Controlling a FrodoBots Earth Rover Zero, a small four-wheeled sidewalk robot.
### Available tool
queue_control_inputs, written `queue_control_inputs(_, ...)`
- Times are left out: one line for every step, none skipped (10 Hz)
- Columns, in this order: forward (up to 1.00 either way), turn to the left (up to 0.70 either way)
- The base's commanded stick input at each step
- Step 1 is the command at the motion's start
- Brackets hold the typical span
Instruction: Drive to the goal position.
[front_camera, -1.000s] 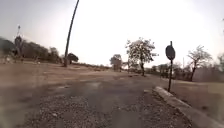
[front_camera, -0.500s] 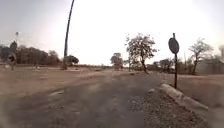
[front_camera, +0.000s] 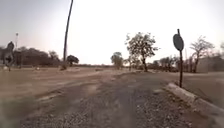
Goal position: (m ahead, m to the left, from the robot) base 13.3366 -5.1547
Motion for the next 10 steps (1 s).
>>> queue_control_inputs(0.7,0.0)
queue_control_inputs(0.7,0.0)
queue_control_inputs(0.7,0.0)
queue_control_inputs(0.7,0.0)
queue_control_inputs(0.7,0.0)
queue_control_inputs(0.7,0.0)
queue_control_inputs(0.7,0.0)
queue_control_inputs(0.7,0.0)
queue_control_inputs(0.7,0.0)
queue_control_inputs(0.7,0.0)
